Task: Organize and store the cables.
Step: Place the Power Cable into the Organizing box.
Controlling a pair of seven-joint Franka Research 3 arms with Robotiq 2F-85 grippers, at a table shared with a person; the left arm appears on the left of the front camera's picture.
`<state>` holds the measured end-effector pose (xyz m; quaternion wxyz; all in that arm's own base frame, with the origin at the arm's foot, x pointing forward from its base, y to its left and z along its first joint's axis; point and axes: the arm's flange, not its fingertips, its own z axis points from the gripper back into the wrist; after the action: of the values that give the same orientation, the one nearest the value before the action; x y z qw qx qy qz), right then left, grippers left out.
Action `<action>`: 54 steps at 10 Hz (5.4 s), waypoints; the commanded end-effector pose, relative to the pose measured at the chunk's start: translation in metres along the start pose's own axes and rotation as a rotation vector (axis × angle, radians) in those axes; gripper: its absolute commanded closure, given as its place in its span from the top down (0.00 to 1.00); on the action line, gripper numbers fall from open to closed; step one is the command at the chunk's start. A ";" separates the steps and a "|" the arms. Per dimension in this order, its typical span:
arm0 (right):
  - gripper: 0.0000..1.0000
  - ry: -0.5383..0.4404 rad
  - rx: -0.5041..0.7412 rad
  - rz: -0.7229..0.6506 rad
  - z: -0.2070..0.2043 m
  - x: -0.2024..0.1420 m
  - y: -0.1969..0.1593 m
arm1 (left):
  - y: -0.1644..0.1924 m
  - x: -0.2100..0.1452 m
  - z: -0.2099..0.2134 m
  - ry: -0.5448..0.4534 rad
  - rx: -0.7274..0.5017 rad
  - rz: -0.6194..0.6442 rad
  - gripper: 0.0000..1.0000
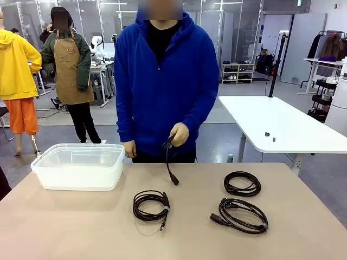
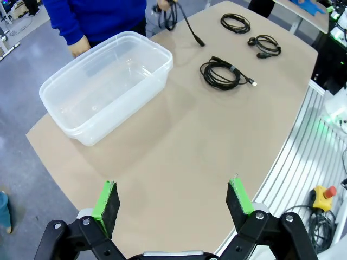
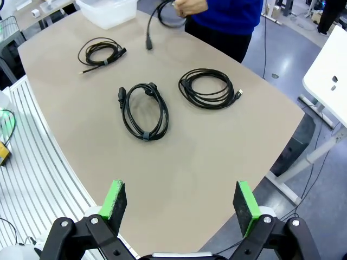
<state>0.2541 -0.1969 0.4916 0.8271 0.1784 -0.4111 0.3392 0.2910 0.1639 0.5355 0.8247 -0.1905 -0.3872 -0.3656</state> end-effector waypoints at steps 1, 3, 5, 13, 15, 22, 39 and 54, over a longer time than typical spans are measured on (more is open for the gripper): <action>1.00 -0.006 0.008 0.017 0.002 0.000 -0.001 | 0.002 0.001 0.003 -0.012 -0.017 -0.017 1.00; 1.00 -0.006 0.008 0.017 0.002 0.000 -0.001 | 0.002 0.001 0.003 -0.012 -0.017 -0.017 1.00; 1.00 -0.006 0.008 0.017 0.002 0.000 -0.001 | 0.002 0.001 0.003 -0.012 -0.017 -0.017 1.00; 1.00 -0.006 0.008 0.017 0.002 0.000 -0.001 | 0.002 0.001 0.003 -0.012 -0.017 -0.017 1.00; 1.00 -0.006 0.008 0.017 0.002 0.000 -0.001 | 0.002 0.001 0.003 -0.012 -0.017 -0.017 1.00; 1.00 0.392 0.205 0.360 -0.141 0.070 0.039 | 0.002 0.001 0.003 -0.012 -0.017 -0.017 1.00; 1.00 0.678 0.436 0.584 -0.309 0.038 0.086 | 0.002 0.001 0.003 -0.012 -0.017 -0.017 1.00; 1.00 0.802 0.412 0.909 -0.345 0.042 0.091 | 0.002 0.001 0.003 -0.012 -0.017 -0.017 1.00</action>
<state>0.3943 0.0764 0.3223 0.6393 0.0175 -0.0339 0.7680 0.2912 0.1644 0.5356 0.8245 -0.1901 -0.3870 -0.3665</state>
